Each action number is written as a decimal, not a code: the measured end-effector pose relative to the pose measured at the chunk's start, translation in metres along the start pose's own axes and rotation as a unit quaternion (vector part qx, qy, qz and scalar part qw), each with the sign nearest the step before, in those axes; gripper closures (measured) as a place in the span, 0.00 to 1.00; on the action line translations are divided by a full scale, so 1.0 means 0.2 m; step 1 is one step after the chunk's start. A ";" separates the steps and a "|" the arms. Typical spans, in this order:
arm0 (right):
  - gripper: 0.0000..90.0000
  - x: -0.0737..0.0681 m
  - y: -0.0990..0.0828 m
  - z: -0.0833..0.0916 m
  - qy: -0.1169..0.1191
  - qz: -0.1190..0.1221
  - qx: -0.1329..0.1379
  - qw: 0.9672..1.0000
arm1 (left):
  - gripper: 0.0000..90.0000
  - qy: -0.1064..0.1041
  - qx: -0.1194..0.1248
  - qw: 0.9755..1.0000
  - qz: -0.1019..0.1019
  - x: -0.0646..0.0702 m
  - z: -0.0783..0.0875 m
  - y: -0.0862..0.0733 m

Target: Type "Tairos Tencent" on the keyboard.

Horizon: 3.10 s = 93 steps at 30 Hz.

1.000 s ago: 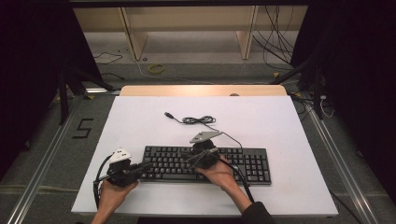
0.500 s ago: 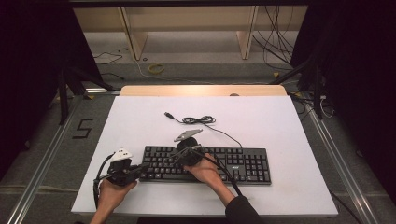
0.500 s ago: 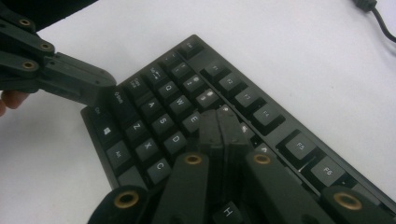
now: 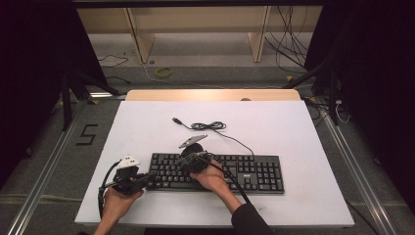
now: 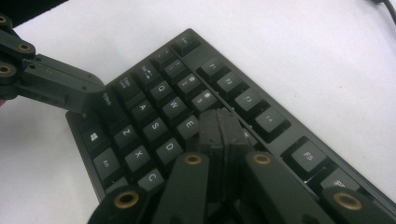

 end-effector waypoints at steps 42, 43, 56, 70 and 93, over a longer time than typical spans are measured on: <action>1.00 0.02 -0.03 -0.01 -0.012 0.003 -0.026 1.000 | 1.00 -0.004 -0.023 1.000 0.005 -0.01 -0.02 -0.02; 1.00 0.02 -0.03 -0.01 -0.012 0.003 -0.026 1.000 | 1.00 -0.003 -0.023 1.000 0.006 -0.01 -0.02 -0.02; 1.00 0.03 -0.04 -0.01 -0.016 0.004 -0.033 0.999 | 1.00 0.000 -0.026 1.000 0.009 -0.02 -0.03 -0.02; 1.00 0.03 -0.04 -0.01 -0.017 0.008 -0.033 0.999 | 1.00 -0.001 -0.029 1.000 0.011 -0.03 -0.03 -0.02; 1.00 0.03 -0.06 -0.02 -0.021 0.004 -0.029 0.999 | 1.00 0.001 -0.032 0.999 0.014 -0.03 -0.04 -0.03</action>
Point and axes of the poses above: each handheld gripper's, and its own axes: z roughly backward along the jaws, y roughly out of its top, x roughly to its right, the point moved 7 cm from there along -z, roughly forward along the jaws, and after that the axes turned 5 degrees about -y, right-handed, at the moved point
